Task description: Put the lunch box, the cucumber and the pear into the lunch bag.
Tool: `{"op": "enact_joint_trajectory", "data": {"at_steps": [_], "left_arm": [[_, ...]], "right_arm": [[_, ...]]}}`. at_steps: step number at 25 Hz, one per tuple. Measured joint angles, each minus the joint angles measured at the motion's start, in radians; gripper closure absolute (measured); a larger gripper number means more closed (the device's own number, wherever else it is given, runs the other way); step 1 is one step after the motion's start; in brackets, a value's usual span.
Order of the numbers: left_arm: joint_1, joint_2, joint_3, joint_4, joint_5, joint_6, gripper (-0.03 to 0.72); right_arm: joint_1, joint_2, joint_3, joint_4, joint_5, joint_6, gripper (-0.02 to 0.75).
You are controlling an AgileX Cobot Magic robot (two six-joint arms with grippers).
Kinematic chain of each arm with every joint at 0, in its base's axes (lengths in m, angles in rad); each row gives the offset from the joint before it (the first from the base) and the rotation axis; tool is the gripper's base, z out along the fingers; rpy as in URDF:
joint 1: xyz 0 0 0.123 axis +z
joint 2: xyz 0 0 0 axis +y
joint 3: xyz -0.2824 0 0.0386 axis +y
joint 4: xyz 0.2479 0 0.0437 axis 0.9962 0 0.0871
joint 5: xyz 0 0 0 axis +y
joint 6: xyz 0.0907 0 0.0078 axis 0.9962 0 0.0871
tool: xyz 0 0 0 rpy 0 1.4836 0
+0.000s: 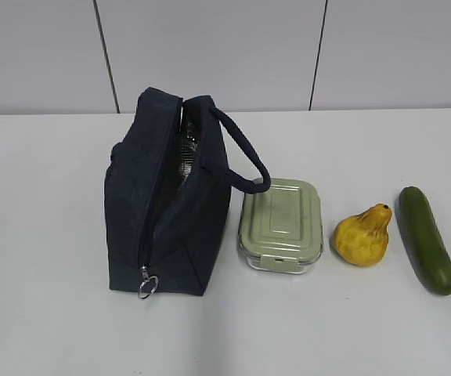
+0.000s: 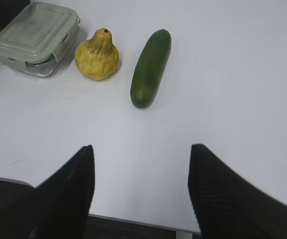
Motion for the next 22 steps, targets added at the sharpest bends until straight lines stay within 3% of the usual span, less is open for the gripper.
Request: {"op": "enact_joint_trajectory", "data": {"at_steps": [13, 22], "left_arm": [[0.0, 0.068, -0.011, -0.012, 0.012, 0.0, 0.45], [0.0, 0.442, -0.245, -0.183, 0.007, 0.003, 0.404]], "right_arm": [[0.0, 0.002, -0.002, -0.006, 0.0, 0.0, 0.276], [0.0, 0.372, -0.141, 0.013, -0.041, 0.0, 0.276]]}}
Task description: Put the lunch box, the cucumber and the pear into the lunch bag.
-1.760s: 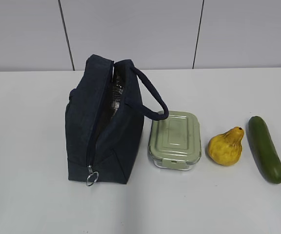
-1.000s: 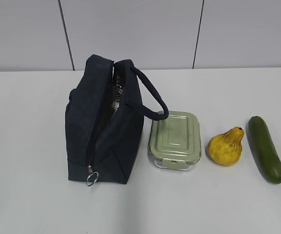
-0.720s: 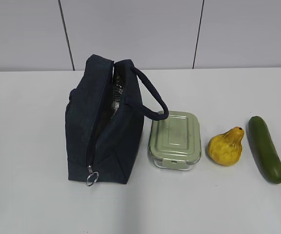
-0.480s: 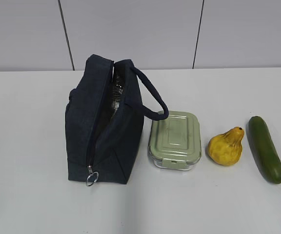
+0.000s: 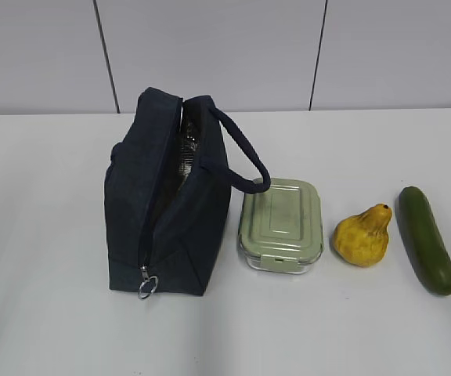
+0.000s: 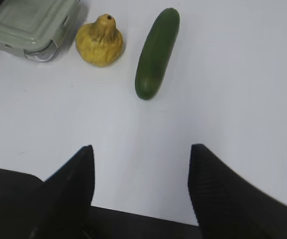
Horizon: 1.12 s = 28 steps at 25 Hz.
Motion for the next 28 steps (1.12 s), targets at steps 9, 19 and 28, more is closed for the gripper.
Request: {"op": "enact_joint_trajectory", "data": {"at_steps": [9, 19, 28], "left_arm": [[0.0, 0.348, -0.147, -0.17, -0.083, 0.156, 0.316], [0.0, 0.643, -0.164, -0.348, -0.216, 0.334, 0.274], [-0.025, 0.806, -0.223, -0.36, -0.232, 0.384, 0.273]], "right_arm": [[0.0, 0.454, -0.211, 0.024, -0.064, 0.042, 0.264], [0.0, 0.849, -0.389, 0.097, -0.074, 0.122, 0.155], [-0.052, 1.119, -0.444, 0.104, -0.082, 0.138, 0.155]]}}
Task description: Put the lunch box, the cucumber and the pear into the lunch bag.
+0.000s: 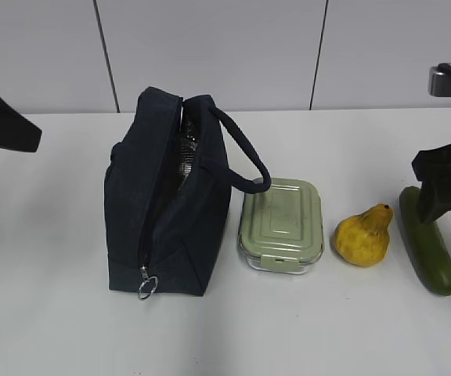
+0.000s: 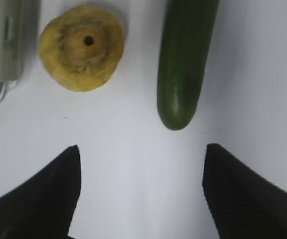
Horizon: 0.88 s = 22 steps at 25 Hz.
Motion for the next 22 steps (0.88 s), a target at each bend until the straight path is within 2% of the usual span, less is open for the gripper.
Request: {"op": "enact_joint_trajectory", "data": {"at_steps": [4, 9, 17, 22], "left_arm": [[-0.039, 0.057, -0.087, 0.001, 0.004, 0.002, 0.273], [-0.049, 0.14, -0.161, 0.0, 0.003, 0.003, 0.273], [-0.049, 0.218, -0.181, 0.001, -0.011, 0.003, 0.273], [-0.049, 0.221, -0.181, 0.017, -0.024, 0.003, 0.273]], "right_arm": [[-0.067, 0.077, -0.031, 0.0, -0.005, -0.023, 0.154], [-0.092, 0.202, -0.095, 0.001, -0.01, -0.056, 0.154], [-0.096, 0.339, -0.159, 0.007, -0.06, -0.069, 0.153], [-0.141, 0.398, -0.165, 0.02, -0.084, -0.087, 0.153]]}}
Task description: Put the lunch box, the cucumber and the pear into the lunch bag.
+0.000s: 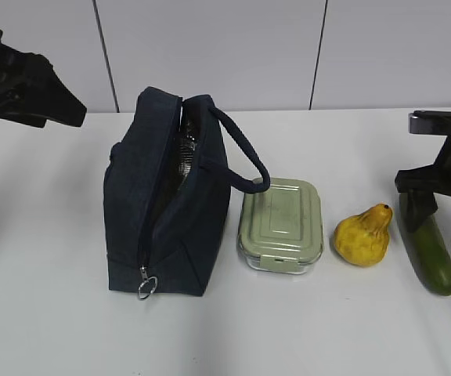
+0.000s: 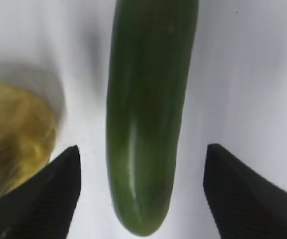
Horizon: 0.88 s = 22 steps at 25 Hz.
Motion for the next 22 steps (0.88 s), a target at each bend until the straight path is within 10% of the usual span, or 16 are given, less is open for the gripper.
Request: {"op": "enact_joint_trajectory", "data": {"at_steps": [20, 22], "left_arm": [[0.0, 0.0, 0.0, 0.013, -0.03, 0.0, 0.273], [0.0, 0.0, 0.0, 0.013, -0.031, 0.0, 0.273]], "right_arm": [[-0.031, 0.126, -0.011, 0.144, -0.106, -0.13, 0.157], [-0.031, 0.143, -0.011, 0.139, -0.108, -0.128, 0.258]]}}
